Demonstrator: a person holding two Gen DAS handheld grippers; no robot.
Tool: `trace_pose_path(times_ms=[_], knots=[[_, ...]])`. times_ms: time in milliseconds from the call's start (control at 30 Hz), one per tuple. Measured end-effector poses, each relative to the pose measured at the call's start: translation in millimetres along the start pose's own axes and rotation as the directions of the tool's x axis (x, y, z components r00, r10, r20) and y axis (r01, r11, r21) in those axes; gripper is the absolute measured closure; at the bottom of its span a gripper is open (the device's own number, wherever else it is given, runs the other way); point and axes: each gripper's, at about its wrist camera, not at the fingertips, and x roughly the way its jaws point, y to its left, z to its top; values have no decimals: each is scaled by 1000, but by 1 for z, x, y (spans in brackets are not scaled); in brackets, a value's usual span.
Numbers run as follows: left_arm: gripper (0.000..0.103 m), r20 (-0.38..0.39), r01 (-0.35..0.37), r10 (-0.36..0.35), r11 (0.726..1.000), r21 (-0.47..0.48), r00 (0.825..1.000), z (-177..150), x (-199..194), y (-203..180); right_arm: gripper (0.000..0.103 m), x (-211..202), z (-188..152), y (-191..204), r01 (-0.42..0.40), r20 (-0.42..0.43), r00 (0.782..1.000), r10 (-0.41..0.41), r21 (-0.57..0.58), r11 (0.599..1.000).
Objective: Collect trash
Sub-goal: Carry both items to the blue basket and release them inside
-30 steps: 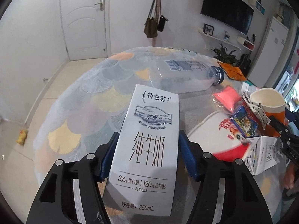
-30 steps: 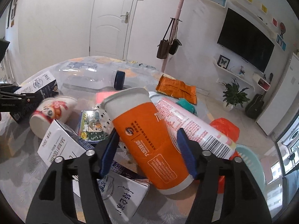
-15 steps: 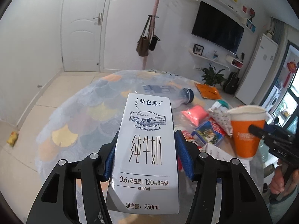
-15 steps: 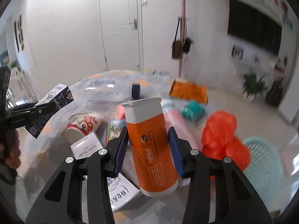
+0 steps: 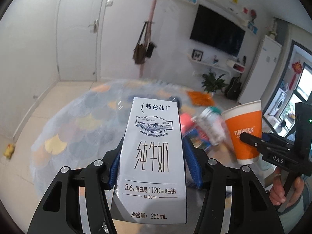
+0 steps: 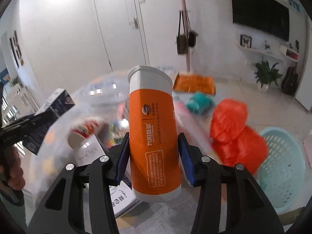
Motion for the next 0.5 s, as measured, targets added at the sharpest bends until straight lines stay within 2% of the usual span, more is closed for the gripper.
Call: trace_pose_path(times_ms=[100,167,267,367,500], knots=[[48,43,55,-56,998,29,998,16,-4,-33,58,-29,10,-13,-8,66,998,6,34,999],[48,55,86,-88,995,46,995,25,-2,-56,58,-47,13,-31,24,106,994,-31,63,998],[48,48,160,-165,983,90,985,38,15,-112,58,-65,13,-72,93,134,985,-112,139,986],[48,20,216,-220,968,127,975,43,37,-158,58,-71,0,-123,193,101,970,-221,230,954],[48,-34,279,-277,947,158,960,41,76,-217,58,-72,-25,-178,263,39,956,-292,335,905]])
